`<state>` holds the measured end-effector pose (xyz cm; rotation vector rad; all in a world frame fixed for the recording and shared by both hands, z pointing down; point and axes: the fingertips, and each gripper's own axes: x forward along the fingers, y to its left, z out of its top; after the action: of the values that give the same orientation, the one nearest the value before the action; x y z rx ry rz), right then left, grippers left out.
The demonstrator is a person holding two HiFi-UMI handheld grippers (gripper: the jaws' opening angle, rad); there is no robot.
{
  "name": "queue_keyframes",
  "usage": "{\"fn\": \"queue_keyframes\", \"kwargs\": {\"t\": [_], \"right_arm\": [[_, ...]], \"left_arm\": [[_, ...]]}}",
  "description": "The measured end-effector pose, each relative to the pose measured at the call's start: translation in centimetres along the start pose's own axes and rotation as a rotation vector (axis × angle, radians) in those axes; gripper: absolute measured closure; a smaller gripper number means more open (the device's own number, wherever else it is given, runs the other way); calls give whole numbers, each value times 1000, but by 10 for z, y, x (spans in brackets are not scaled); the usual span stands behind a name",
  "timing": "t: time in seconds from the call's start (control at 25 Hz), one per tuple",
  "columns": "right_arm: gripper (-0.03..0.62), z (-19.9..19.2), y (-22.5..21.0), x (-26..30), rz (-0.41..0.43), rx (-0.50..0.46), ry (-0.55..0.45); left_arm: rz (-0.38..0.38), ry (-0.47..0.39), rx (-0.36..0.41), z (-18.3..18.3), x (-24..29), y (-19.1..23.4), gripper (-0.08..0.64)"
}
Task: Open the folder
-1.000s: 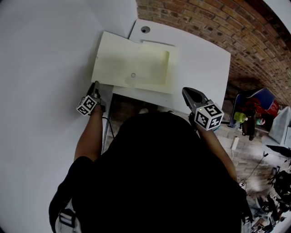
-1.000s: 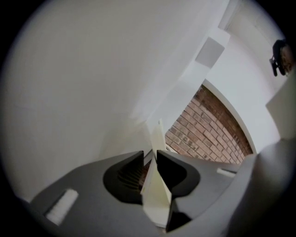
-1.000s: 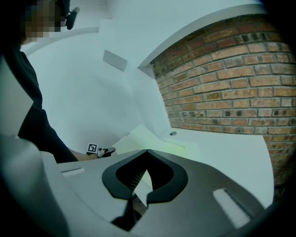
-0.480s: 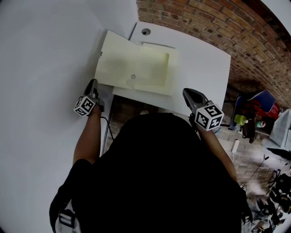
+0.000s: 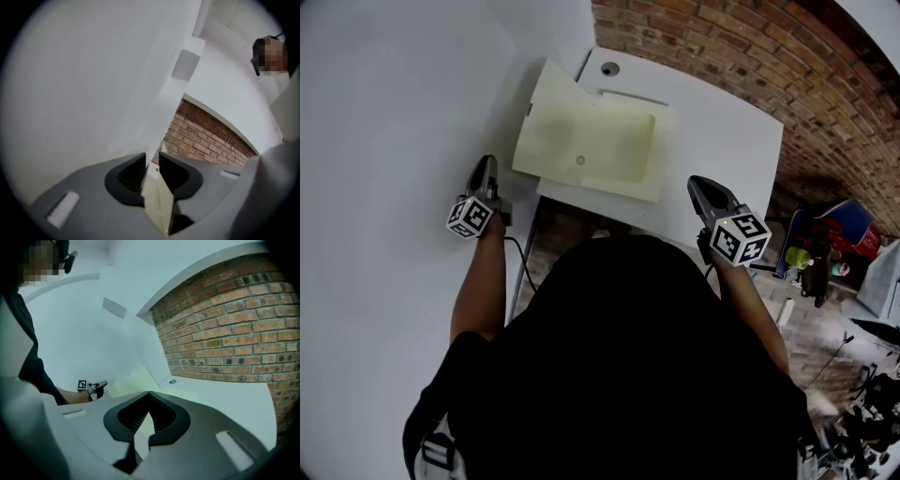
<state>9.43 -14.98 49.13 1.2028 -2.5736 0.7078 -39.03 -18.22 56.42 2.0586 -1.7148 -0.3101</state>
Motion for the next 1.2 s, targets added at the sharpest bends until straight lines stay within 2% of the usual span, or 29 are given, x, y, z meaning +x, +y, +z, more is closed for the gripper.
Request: {"fn": "queue_keyframes", "kwargs": {"t": [0.28, 0.4, 0.48, 0.88, 1.2], "right_arm": [[595, 10, -9, 2, 3, -58, 22], [595, 8, -10, 0, 5, -81, 38], [594, 8, -12, -2, 9, -86, 40], [594, 17, -30, -22, 16, -101, 28], [594, 23, -40, -34, 32, -99, 18]], "left_arm": [[-38, -52, 32, 24, -2, -35, 485], [-63, -46, 81, 25, -3, -50, 485], [-72, -40, 110, 25, -5, -59, 485], [-104, -69, 149, 34, -19, -107, 485], [-129, -56, 221, 33, -23, -142, 488]]}}
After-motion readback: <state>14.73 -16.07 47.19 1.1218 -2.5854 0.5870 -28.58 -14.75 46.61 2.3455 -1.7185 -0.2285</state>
